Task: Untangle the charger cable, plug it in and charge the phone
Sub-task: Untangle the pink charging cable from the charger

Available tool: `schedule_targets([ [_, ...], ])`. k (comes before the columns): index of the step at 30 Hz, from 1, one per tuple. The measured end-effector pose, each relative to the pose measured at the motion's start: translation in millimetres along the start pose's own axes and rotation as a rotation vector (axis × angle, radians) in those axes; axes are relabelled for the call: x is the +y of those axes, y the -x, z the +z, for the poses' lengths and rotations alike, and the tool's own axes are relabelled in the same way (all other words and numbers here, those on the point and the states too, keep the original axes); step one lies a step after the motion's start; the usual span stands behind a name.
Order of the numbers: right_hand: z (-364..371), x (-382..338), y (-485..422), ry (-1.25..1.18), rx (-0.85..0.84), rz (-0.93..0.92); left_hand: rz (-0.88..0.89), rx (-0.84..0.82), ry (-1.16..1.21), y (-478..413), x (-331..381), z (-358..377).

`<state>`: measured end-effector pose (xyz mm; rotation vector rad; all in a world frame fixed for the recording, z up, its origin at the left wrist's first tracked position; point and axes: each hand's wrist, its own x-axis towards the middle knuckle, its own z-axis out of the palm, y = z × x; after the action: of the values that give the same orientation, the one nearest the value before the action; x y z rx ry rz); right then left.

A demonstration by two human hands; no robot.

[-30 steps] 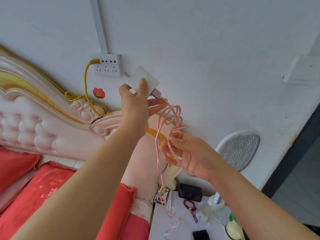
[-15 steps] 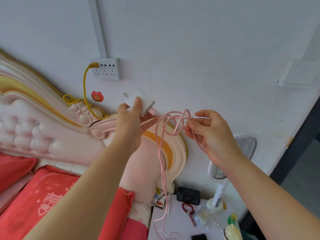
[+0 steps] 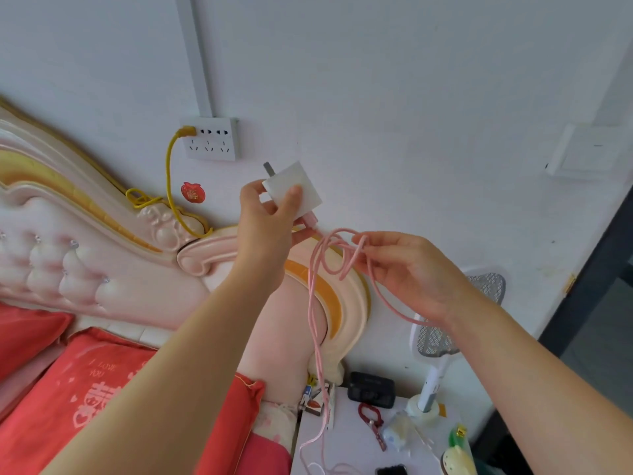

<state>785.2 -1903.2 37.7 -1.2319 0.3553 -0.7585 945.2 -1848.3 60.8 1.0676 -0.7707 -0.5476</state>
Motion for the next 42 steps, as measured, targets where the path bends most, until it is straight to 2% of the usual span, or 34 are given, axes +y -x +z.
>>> schedule_targets([
  [1, -2, 0, 0, 0.092, 0.067, 0.008, 0.009, -0.006, -0.021, -1, 0, -1],
  [3, -8, 0, -2, 0.588, 0.248, -0.08, 0.047, -0.024, -0.1, 0, -1, 0],
  [4, -7, -1, -4, 0.87, 0.345, -0.173, 0.075, -0.031, -0.157, 0, -3, 1],
  [5, -5, -3, -5, 1.054, 0.411, -0.29, 0.103, -0.036, -0.215, 1, -5, 2],
  [6, -1, -7, -6, 1.116, 0.452, -0.397, 0.125, -0.042, -0.267, 2, -7, 3],
  [9, 7, -18, -3, 0.955, 0.479, -0.603, 0.121, -0.07, -0.338, 4, -14, 2],
  [11, 10, -24, 1, 0.806, 0.484, -0.654, 0.084, -0.078, -0.324, 3, -17, -2],
  [14, 12, -35, 9, 0.457, 0.408, -0.626, 0.053, -0.053, -0.265, 1, -17, -7],
  [18, 10, -60, 20, -0.175, 0.287, -0.532, 0.038, -0.02, -0.226, -1, -15, -10],
  [19, 8, -65, 22, -0.237, 0.296, -0.524, 0.027, -0.013, -0.205, -1, -14, -10],
  [23, -1, -61, 20, 0.022, 0.406, -0.458, 0.026, 0.014, -0.139, 0, -9, -9],
  [26, -13, -34, 19, 0.089, 0.414, -0.267, 0.037, 0.012, -0.059, 0, -3, -7],
  [30, -28, 10, 24, 0.234, 0.384, -0.059, 0.009, 0.036, 0.046, -1, 5, -5],
  [34, -25, 34, 24, 0.523, 0.247, 0.122, -0.021, 0.048, 0.092, -3, 9, -4],
  [36, -19, 35, 20, 0.825, 0.225, 0.096, -0.013, 0.035, 0.099, -2, 9, -2],
  [37, -14, 35, 17, 0.936, 0.239, 0.024, -0.011, 0.03, 0.101, -2, 10, -1],
  [39, -5, 30, 11, 0.953, 0.278, -0.119, -0.011, 0.024, 0.107, -1, 10, 0],
  [42, 8, 25, 5, 0.876, 0.256, -0.176, -0.013, 0.031, 0.12, 0, 11, 0],
])
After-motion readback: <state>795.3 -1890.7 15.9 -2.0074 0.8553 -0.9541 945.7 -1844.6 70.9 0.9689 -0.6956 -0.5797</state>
